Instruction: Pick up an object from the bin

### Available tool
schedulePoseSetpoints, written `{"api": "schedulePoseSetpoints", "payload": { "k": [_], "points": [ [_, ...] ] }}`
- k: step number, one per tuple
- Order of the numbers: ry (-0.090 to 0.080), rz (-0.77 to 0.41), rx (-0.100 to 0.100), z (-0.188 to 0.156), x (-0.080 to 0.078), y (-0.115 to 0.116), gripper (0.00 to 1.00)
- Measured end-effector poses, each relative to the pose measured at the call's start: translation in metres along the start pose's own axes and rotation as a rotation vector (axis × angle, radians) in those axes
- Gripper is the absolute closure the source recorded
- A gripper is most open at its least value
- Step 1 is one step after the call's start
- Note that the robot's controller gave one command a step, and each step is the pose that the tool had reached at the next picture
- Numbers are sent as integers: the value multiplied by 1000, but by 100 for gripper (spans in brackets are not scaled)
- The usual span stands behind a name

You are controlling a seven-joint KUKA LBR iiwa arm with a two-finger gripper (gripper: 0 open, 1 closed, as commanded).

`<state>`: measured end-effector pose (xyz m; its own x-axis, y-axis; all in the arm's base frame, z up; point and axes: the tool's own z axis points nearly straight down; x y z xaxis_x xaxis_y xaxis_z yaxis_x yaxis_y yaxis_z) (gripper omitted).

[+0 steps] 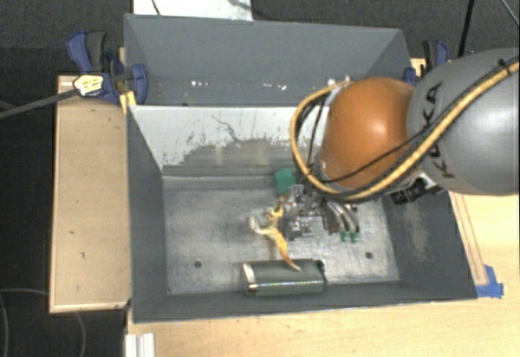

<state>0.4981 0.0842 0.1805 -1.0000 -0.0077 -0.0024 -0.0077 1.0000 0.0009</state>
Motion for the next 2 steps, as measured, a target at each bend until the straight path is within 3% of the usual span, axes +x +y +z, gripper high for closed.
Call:
{"api": "schedulePoseSetpoints", "payload": {
  "k": [1,2],
  "points": [
    [1,-6,0,34,15,-10,0],
    [1,-5,0,34,15,-10,0]
  ]
}}
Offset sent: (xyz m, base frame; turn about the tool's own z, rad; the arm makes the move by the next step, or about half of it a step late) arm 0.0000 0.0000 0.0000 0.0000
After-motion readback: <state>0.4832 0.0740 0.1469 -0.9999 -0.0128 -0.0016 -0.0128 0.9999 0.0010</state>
